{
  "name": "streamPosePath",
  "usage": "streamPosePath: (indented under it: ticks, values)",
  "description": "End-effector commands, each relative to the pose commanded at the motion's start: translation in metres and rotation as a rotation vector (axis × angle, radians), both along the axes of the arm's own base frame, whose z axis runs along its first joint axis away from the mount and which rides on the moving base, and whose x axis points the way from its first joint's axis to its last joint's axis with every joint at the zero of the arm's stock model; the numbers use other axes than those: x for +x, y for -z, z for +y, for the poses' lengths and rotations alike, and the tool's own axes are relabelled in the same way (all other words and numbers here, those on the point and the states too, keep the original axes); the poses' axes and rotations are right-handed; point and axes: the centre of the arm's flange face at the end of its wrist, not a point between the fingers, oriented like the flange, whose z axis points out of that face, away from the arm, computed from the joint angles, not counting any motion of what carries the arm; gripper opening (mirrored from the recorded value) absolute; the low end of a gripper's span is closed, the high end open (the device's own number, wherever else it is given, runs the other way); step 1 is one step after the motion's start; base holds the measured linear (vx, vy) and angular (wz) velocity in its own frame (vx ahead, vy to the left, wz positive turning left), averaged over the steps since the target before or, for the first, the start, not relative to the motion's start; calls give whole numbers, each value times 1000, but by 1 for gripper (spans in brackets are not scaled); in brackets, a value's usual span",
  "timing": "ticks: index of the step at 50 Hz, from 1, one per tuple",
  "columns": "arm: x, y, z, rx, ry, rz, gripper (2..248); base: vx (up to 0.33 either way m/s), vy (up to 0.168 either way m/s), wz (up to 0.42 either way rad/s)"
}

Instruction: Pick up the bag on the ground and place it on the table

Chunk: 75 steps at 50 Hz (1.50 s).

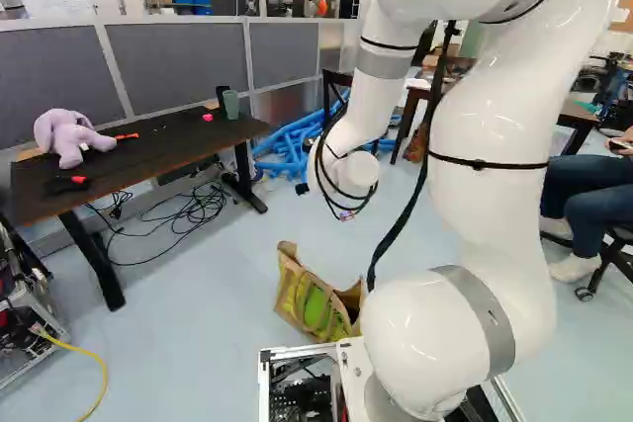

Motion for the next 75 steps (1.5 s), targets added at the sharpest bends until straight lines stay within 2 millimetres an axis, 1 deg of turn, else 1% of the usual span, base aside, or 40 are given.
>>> streamPosePath:
  ticks: [25,34,43,75]
  values:
    - [30,39,27,-28,-73,130,247,0,0,0]
    - [36,53,39,-40,-104,177,247,0,0,0]
    - [39,67,48,-54,-131,225,247,0,0,0]
    - [42,114,52,-91,-155,383,247,0,0,0]
